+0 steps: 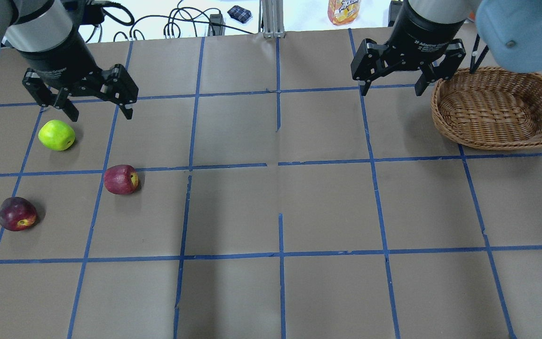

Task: Put all apples into basket
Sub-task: 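Reach the left gripper down over the red apple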

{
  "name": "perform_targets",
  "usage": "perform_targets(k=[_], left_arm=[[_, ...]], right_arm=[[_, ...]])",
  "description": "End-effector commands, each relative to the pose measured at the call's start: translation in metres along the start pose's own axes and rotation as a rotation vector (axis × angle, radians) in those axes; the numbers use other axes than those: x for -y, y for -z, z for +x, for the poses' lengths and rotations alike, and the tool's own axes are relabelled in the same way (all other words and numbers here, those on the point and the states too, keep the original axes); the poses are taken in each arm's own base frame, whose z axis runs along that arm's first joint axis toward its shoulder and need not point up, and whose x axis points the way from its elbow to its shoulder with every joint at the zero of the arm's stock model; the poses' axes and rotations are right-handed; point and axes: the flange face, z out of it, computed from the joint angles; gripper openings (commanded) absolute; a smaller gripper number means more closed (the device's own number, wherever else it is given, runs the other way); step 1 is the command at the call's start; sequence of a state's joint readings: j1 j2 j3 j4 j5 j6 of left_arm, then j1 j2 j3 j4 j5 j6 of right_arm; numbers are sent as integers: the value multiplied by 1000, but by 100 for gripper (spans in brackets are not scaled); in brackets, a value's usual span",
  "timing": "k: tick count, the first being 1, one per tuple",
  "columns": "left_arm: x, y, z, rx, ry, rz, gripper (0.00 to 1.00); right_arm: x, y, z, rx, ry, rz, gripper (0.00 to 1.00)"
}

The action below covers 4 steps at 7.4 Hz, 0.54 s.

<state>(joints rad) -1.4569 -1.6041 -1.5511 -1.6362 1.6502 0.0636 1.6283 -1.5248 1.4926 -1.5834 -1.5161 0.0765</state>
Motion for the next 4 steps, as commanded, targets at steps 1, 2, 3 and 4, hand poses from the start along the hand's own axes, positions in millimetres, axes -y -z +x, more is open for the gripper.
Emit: perform_targets(k=[1, 2, 3, 4], left_arm=[[41, -84, -70, -69, -46, -3, 100], [50, -131, -81, -83, -80, -24, 100], [60, -165, -82, -79, -137, 0, 100], [64, -181, -83, -81, -144, -5, 100]], right_arm=[[0, 0, 0, 1, 1, 1, 100], [0, 0, 0, 1, 1, 3, 100], [0, 0, 0, 1, 1, 0, 100], [0, 0, 0, -1, 1, 0, 100]])
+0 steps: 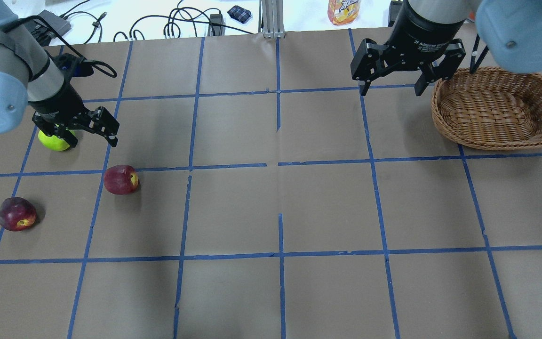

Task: Put all apples into basket
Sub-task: 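Reach the left gripper down over the red apple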

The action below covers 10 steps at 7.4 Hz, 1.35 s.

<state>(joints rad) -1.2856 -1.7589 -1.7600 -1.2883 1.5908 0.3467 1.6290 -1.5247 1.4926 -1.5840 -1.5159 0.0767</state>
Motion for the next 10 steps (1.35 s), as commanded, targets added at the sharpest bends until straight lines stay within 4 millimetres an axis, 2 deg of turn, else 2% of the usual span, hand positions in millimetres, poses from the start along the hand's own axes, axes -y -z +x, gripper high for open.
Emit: perform_targets(k=[1, 3, 5, 6, 8, 10], left_arm=[[10, -43, -8, -11, -31, -16, 100], [13, -62, -14, -48, 1, -41, 100], [-1, -91, -26, -72, 45, -88, 100], [0, -98, -28, -64, 62, -68, 100], [-2, -116, -26, -69, 157, -85, 100], [-5, -127, -22, -100, 148, -94, 100]], right_arm=[[0, 0, 1, -1, -2, -2, 100], [0, 2, 0, -1, -1, 4, 100], [0, 1, 0, 1, -1, 4, 100], [3, 1, -1, 2, 0, 5, 100], [3, 0, -2, 2, 3, -1, 100], [3, 0, -2, 2, 3, -1, 100]])
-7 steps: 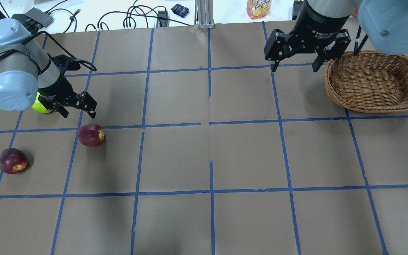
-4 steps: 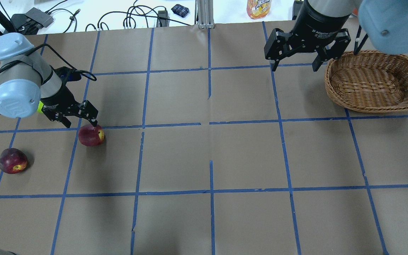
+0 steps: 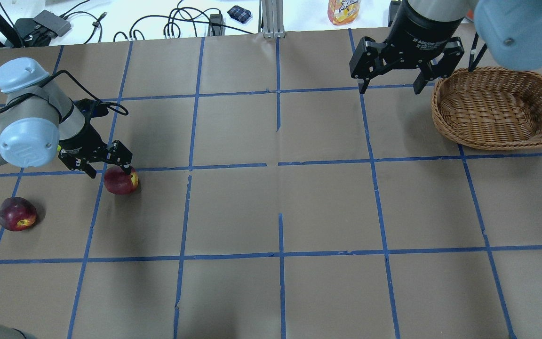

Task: Put all apples into basket
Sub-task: 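Close the left gripper on the red apple and lift it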

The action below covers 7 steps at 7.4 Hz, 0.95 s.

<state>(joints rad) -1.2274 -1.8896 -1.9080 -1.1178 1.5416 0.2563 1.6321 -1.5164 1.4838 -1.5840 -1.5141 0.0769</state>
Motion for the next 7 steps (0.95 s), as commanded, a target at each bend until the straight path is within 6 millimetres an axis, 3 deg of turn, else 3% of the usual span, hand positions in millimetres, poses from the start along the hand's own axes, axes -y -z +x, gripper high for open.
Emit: perform_targets(k=[1, 2, 3, 4, 5, 6, 7], left_arm=[[3, -6, 0, 5, -9, 43, 82], [4, -6, -1, 15, -12, 50, 26], [2, -2, 4, 20, -28, 46, 0], [2, 13, 17, 22, -43, 43, 0], [11, 37, 59, 18, -68, 44, 0], [15, 65, 139, -35, -68, 68, 0], [16, 74, 208, -67, -43, 102, 0]], right_arm=[[0, -1, 0, 0, 0, -3, 100], [0, -1, 0, 0, 0, 0, 100], [0, 0, 0, 0, 0, 0, 100], [0, -1, 0, -2, 0, -3, 100], [-3, -2, 0, -2, -1, -4, 100], [-3, -2, 0, 0, -2, -6, 100], [-3, -1, 0, -2, -1, -3, 100]])
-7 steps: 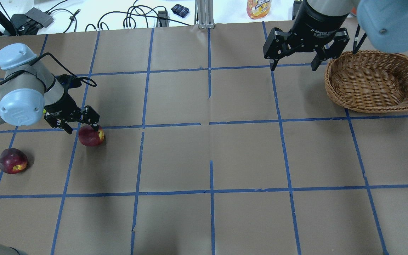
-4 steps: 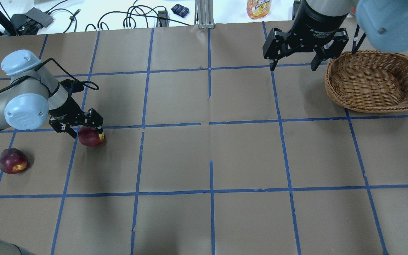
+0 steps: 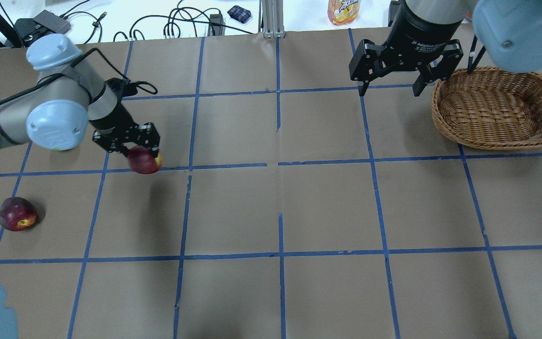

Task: Put all apples into basket
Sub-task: 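Carry the red apple to the table center and release it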

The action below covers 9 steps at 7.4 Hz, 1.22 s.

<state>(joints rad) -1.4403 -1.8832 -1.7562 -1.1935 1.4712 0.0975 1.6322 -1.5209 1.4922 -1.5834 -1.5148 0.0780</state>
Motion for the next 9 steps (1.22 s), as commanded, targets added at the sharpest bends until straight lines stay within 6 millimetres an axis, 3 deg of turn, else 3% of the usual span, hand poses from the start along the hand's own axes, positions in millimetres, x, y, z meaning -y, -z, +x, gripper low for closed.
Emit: perform_targets(k=[1, 2, 3, 4, 6, 7, 8, 9], left_arm=[[7, 7, 130, -92, 50, 14, 0], [12, -7, 163, -172, 76, 46, 0], [6, -23, 204, -180, 74, 82, 0], [-3, -40, 231, -171, 35, 80, 0], [-16, -65, 260, -124, 9, 76, 0], [-15, -83, 260, -58, -13, 110, 54], [-12, -77, 261, -38, 5, 133, 100], [-7, -53, 243, -43, 19, 146, 100]], right_arm=[[0, 1, 0, 0, 0, 5, 100], [0, 0, 0, 1, 0, 2, 100], [-1, -1, 0, 1, 0, -1, 100], [0, -1, 0, -1, 0, -1, 100], [0, 0, 0, -1, 0, 0, 100], [-1, -1, 0, -1, 0, -3, 100], [0, -2, 0, -1, 1, -4, 100], [2, -5, 0, -2, 2, -11, 100]])
